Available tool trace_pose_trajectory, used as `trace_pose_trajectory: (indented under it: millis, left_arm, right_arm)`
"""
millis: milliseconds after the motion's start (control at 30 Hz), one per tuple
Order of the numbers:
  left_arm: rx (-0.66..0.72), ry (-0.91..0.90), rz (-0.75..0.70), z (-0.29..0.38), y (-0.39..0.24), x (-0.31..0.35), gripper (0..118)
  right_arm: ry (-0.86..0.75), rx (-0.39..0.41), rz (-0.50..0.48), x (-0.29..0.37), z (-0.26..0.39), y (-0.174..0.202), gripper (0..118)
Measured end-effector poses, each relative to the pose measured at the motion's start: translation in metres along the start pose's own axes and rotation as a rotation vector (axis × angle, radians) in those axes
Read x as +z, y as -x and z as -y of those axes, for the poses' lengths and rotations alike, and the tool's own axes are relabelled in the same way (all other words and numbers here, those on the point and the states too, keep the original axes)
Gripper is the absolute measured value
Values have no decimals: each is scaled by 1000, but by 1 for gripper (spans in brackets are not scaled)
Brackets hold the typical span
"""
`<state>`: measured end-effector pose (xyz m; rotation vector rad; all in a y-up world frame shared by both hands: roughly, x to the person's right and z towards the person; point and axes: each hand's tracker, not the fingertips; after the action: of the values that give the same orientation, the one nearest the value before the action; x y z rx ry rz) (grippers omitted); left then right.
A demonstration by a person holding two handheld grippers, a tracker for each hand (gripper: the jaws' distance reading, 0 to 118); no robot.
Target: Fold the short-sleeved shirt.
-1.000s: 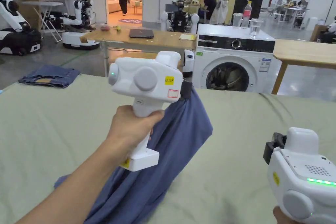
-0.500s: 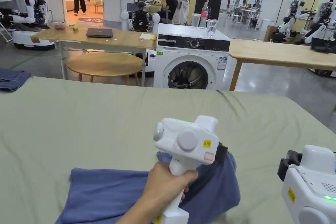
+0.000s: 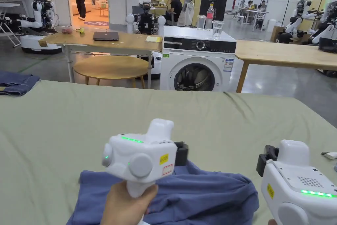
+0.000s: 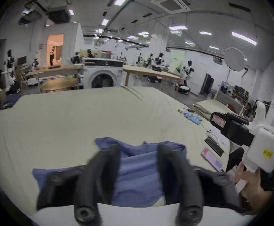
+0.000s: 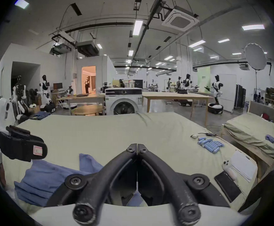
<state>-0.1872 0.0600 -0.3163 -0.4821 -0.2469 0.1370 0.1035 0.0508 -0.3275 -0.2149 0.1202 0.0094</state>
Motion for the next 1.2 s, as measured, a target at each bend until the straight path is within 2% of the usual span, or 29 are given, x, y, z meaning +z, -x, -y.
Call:
trace_pose_trajectory:
  millis: [67,367,433,667,700,733,767,800,867,900,1067,1167,1200]
  left_arm:
    - [-9,-33,-126,15,10,20,0]
    - [135,34,-254,32,100,67,0]
    - [188,62,-297,31,129,64,0]
    - [324,284,-290,26,206,27,0]
    - [333,323,-289,25,208,22,3]
    - [342,345,-277,26,214,15,22]
    - [354,366,-279,27,220,7,35]
    - [362,385,-280,28,223,2,43]
    - [368,434,-295,32,223,-13,72]
    - [364,450,-320,34,224,-21,75]
    - [369,587,-363,60,228,-61,72]
    - [174,519,-433,66,219,-68,66]
    - [124,512,-415,67,207,-64,57]
  right_arm:
    - [-6,12,-26,-1,1,15,0]
    - [23,18,-101,-14,9,51,0]
    - [31,16,-108,-17,10,53,0]
    - [58,30,-110,-30,15,54,0]
    - [62,33,-108,-32,16,53,0]
    - [66,35,-107,-34,17,52,0]
    - [71,37,-105,-35,18,51,0]
    - [76,40,-102,-36,19,50,0]
    - [87,46,-93,-40,23,46,0]
    - [92,48,-87,-43,25,44,0]
    - [126,49,-61,-49,32,32,0]
    - [140,48,-47,-51,36,23,0]
    - [143,45,-41,-52,36,19,0]
